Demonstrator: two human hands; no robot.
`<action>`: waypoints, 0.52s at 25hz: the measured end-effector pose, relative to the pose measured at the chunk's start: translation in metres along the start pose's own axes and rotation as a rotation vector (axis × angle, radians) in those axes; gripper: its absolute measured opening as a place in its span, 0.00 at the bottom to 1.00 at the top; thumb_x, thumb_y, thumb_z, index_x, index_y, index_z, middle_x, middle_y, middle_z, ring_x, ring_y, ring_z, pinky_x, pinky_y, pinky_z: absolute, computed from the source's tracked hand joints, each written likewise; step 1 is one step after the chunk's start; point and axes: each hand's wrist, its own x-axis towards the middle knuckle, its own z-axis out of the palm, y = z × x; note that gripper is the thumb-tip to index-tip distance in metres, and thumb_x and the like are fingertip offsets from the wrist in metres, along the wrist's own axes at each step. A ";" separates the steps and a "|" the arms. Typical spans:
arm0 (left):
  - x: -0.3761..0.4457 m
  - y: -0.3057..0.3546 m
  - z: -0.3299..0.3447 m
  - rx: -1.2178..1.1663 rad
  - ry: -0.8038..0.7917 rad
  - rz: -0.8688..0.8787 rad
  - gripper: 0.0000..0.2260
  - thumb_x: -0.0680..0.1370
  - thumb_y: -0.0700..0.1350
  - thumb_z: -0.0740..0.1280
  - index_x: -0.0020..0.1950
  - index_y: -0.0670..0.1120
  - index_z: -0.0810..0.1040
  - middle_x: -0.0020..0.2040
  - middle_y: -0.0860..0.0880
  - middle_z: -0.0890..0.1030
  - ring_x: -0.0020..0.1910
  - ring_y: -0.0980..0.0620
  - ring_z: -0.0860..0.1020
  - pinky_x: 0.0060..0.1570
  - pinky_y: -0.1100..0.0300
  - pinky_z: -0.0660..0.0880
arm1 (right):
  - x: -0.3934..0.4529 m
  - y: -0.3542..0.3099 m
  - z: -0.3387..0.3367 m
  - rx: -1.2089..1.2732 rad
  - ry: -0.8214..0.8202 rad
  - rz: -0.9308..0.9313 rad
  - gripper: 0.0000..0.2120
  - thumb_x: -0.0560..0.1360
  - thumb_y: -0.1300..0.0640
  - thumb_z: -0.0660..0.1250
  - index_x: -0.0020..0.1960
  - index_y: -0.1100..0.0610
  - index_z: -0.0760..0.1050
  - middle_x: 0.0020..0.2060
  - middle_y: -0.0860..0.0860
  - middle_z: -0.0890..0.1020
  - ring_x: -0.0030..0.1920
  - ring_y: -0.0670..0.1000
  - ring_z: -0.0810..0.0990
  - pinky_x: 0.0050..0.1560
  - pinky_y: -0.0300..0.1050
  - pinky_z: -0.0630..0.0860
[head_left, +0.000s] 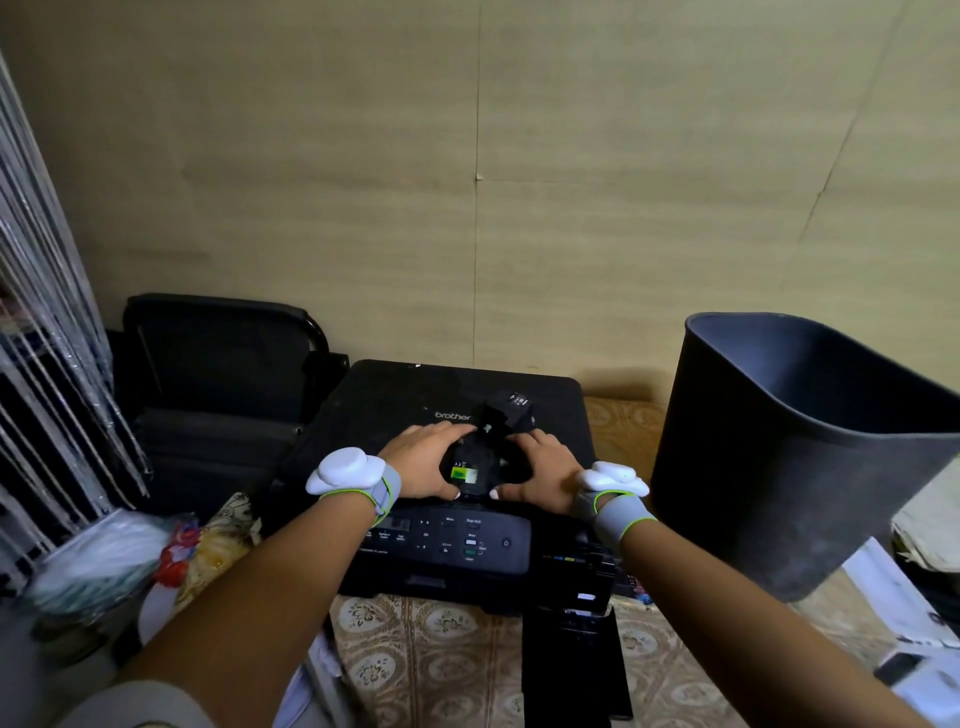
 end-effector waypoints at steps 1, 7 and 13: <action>-0.002 0.002 0.001 0.009 0.006 0.011 0.40 0.70 0.50 0.73 0.77 0.53 0.56 0.71 0.51 0.68 0.70 0.44 0.67 0.69 0.55 0.66 | -0.002 0.001 0.000 0.014 0.009 0.007 0.39 0.67 0.43 0.73 0.72 0.55 0.63 0.66 0.56 0.70 0.69 0.56 0.66 0.70 0.47 0.63; -0.013 0.016 -0.002 0.127 0.101 0.175 0.38 0.72 0.48 0.70 0.78 0.53 0.54 0.72 0.53 0.67 0.70 0.47 0.67 0.67 0.58 0.64 | -0.011 0.009 0.002 0.091 0.031 0.071 0.35 0.67 0.47 0.75 0.69 0.57 0.67 0.64 0.57 0.74 0.66 0.57 0.71 0.65 0.47 0.68; -0.018 0.032 -0.004 0.231 0.175 0.280 0.41 0.73 0.46 0.69 0.79 0.53 0.47 0.75 0.52 0.61 0.72 0.49 0.64 0.71 0.61 0.58 | -0.020 0.015 -0.004 0.398 0.070 0.177 0.17 0.66 0.58 0.75 0.48 0.55 0.70 0.51 0.57 0.80 0.49 0.51 0.76 0.48 0.41 0.70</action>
